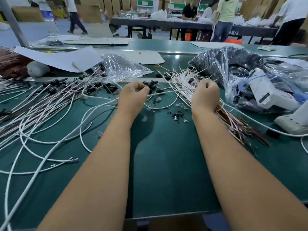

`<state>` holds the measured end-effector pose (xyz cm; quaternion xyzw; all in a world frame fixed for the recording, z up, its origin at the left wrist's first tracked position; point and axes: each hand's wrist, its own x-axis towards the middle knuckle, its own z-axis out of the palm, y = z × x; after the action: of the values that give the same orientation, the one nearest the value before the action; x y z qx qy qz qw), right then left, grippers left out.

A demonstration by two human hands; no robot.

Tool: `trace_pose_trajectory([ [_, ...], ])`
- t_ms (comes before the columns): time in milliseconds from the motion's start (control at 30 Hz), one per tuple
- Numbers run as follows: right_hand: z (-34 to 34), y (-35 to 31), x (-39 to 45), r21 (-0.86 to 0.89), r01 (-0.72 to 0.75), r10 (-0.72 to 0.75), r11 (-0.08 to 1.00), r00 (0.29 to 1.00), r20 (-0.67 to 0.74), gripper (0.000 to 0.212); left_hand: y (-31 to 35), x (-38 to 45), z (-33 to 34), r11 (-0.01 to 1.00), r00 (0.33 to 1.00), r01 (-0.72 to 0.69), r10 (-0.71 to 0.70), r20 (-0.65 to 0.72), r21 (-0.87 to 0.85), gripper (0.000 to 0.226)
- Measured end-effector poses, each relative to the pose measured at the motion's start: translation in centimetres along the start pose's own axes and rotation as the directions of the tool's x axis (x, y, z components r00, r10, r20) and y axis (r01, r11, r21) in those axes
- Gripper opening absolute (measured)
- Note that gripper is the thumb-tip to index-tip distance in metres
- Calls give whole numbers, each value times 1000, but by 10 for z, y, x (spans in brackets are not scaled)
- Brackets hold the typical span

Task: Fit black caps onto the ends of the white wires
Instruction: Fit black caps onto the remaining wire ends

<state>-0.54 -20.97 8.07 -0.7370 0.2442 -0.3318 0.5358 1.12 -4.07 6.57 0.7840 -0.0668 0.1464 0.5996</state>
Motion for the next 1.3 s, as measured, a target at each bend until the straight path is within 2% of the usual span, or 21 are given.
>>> trace_pose_trajectory([
  [67,-6,-1,8,-174,-5,-10,985,996,-87,31,0,-1,1,999,1000,-8,7,11,50,11],
  [133,1,-9,1,-189,65,-76,980,996,-48,32,0,-2,2,998,1000,-10,8,28,59,10],
  [233,27,-26,-26,-6,159,-156,987,973,169,22,0,-1,0,1000,1000,0,0,15,-6,15],
  [300,41,-34,-39,113,125,-150,986,956,253,15,1,-1,-2,997,1000,1,-2,-15,-74,15],
  [367,46,-33,-44,216,57,-123,975,944,305,13,2,0,-5,997,1000,-6,6,7,-81,11],
  [500,35,-23,-40,396,-79,-82,915,924,373,14,-1,-1,-7,998,988,-19,10,151,56,13],
  [600,27,-20,-32,478,-158,-49,864,919,392,19,-1,0,-7,998,987,-5,-4,163,60,14],
  [667,26,-17,-31,510,-217,-16,832,910,413,15,-2,0,-7,999,989,-5,-1,150,40,15],
  [733,26,-15,-33,508,-243,-3,826,900,436,14,-4,1,-8,1000,992,-18,15,126,21,19],
  [933,28,-13,-37,439,-112,-97,891,900,426,14,-6,2,-11,998,991,-64,60,120,29,21],
  [1300,26,-15,-38,401,-94,-107,911,886,450,12,-2,0,-12,998,988,-64,61,142,15,18],
])
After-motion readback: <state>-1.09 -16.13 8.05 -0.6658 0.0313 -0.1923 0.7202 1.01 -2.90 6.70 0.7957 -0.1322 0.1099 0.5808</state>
